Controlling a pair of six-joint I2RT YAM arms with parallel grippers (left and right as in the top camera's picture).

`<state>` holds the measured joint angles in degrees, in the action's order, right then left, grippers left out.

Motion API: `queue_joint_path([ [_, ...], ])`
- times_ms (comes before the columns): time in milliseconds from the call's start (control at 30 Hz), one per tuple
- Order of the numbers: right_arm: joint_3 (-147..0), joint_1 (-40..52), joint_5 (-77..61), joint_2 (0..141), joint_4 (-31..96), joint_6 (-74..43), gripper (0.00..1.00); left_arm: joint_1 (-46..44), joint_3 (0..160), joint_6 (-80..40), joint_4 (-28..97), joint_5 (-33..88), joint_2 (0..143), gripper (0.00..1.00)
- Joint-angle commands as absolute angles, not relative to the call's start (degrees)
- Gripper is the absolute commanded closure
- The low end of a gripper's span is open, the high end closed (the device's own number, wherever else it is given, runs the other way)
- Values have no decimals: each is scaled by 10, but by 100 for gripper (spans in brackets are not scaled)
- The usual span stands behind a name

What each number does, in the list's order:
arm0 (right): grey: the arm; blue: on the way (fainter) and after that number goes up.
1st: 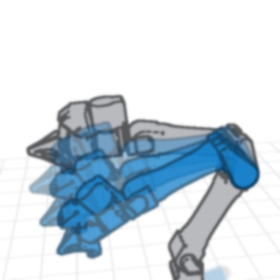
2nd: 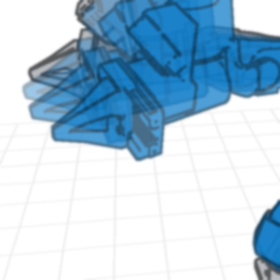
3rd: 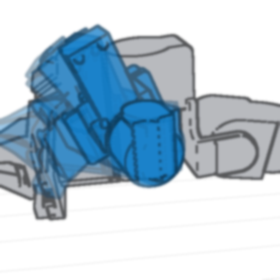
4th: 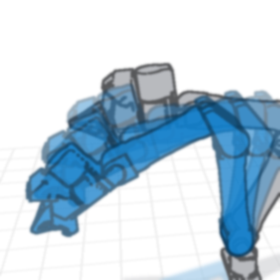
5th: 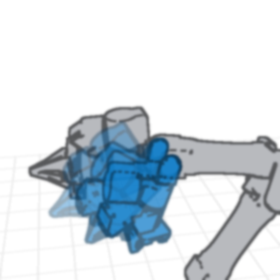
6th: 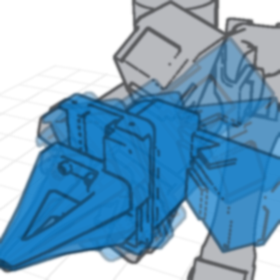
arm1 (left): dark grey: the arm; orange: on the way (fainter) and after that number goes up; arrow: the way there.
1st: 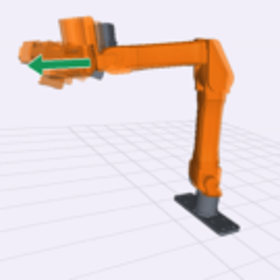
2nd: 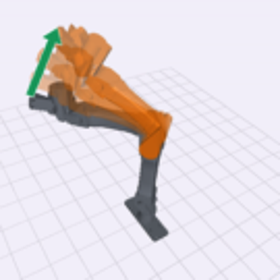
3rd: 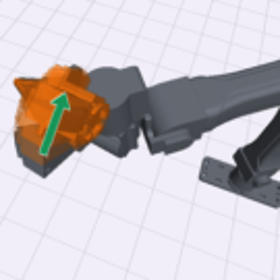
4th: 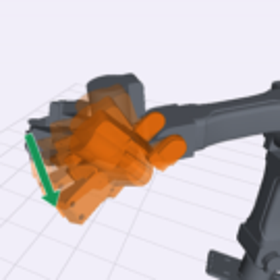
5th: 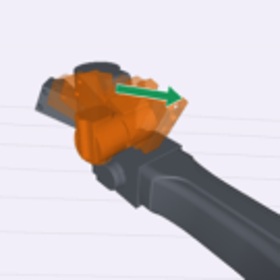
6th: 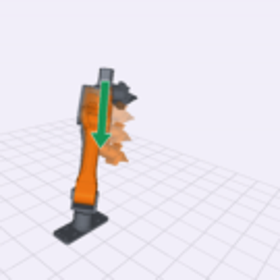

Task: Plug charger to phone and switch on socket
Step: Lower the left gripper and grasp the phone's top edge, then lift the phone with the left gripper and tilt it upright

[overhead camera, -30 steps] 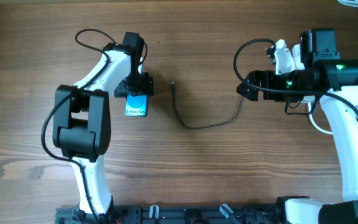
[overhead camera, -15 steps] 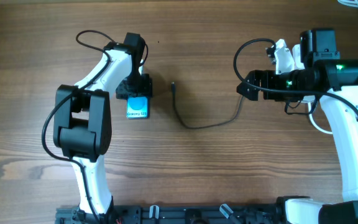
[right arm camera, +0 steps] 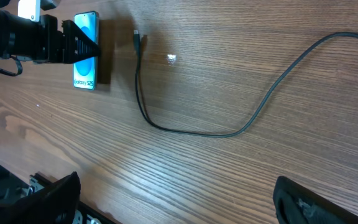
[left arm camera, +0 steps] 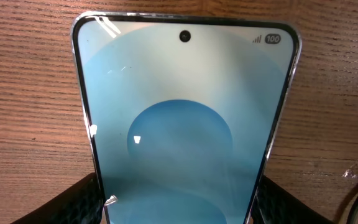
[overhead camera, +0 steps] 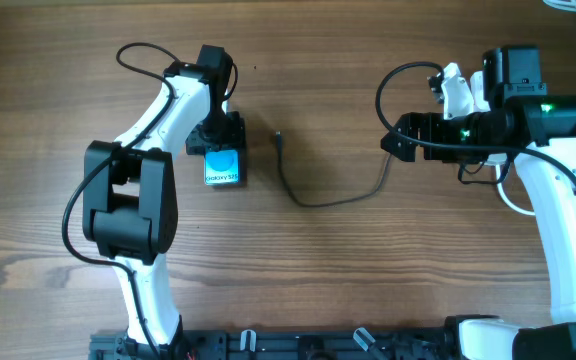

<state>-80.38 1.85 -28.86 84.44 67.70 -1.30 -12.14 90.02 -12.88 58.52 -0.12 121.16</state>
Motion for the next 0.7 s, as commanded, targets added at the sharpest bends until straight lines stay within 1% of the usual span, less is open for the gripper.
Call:
queue_joint_path([
  [0,-809,21,-283,850,676,-16,0,-125,914,-142,588,8,1184,39],
  [67,-809,21,-284,850,676,-16,0,-125,914,-142,588,15,1181,42],
  [133,-809,21,-283,850,675,-16,0,-125,915,-142,588,21,1179,43],
  [333,-809,21,-283,850,675,-15,0,-125,916,-152,591,23,1170,43],
  [533,-809,21,-283,850,674,-16,0,-125,930,-160,599,40,1133,43],
  [600,-809,21,-283,850,673,-16,0,-125,930,-161,598,56,1116,49],
  [667,-809,21,-283,850,674,-16,0,-125,930,-179,598,58,1102,63],
])
